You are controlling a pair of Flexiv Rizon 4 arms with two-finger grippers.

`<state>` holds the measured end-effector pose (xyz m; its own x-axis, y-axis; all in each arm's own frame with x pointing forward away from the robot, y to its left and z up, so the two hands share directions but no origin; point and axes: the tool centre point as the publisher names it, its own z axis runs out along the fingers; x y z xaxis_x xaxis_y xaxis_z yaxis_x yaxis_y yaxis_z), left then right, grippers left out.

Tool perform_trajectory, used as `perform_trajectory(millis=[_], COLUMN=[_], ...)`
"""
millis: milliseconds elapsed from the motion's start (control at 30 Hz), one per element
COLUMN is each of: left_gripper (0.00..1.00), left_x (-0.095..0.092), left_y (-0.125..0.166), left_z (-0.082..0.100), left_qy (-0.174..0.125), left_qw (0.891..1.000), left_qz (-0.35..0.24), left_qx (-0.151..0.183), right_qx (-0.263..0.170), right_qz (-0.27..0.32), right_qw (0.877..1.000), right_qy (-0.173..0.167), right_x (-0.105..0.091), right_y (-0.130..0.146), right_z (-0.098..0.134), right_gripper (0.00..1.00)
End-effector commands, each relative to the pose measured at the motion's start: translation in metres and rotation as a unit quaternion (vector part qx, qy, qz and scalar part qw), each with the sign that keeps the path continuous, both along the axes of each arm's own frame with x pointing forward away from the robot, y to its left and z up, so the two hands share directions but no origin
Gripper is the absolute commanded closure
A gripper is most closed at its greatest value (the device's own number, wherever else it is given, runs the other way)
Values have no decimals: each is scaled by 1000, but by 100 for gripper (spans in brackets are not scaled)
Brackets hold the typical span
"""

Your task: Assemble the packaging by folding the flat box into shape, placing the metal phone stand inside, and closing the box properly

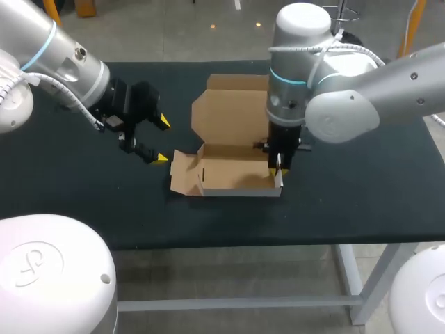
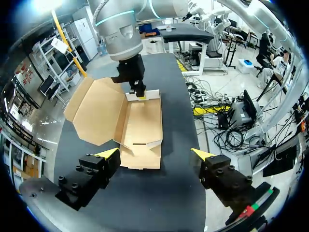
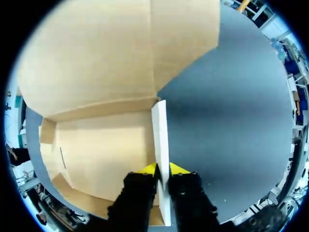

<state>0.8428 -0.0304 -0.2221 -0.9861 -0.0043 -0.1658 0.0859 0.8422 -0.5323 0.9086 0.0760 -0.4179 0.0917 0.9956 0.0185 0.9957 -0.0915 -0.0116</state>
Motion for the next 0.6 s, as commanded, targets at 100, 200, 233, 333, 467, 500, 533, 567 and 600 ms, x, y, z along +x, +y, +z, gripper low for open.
perform_trajectory(millis=[100, 200, 233, 333, 467, 500, 533, 567, 600], left_gripper=[0, 0, 0, 0, 0, 0, 0, 0, 0], left_x=[0, 0, 0, 0, 0, 0, 0, 0, 0], left_y=[0, 0, 0, 0, 0, 0, 0, 0, 0], left_z=[1, 1, 1, 1, 1, 1, 1, 1, 1], left_qy=[1, 1, 1, 1, 1, 1, 1, 1, 1], left_qw=[1000, 1000, 1000, 1000, 1000, 1000, 1000, 1000, 1000], left_qz=[0, 0, 0, 0, 0, 0, 0, 0, 0], left_qx=[3, 3, 3, 3, 3, 3, 3, 3, 3], right_qx=[-1, 0, 0, 0, -1, -2, -4, -6, -9], right_qz=[-2, -4, -4, -4, -4, -3, -3, -1, 0], right_qw=[1000, 1000, 1000, 1000, 1000, 1000, 1000, 1000, 1000], right_qy=[2, 3, 4, 5, 6, 7, 8, 8, 8], right_x=[3, 4, 4, 4, 5, 5, 5, 5, 5], right_y=[1, 1, 1, 0, 0, 0, 0, 0, -1], right_z=[-10, -11, -11, -12, -13, -13, -13, -12, -12], right_gripper=[82, 82, 82, 84, 100, 100, 100, 100, 100])
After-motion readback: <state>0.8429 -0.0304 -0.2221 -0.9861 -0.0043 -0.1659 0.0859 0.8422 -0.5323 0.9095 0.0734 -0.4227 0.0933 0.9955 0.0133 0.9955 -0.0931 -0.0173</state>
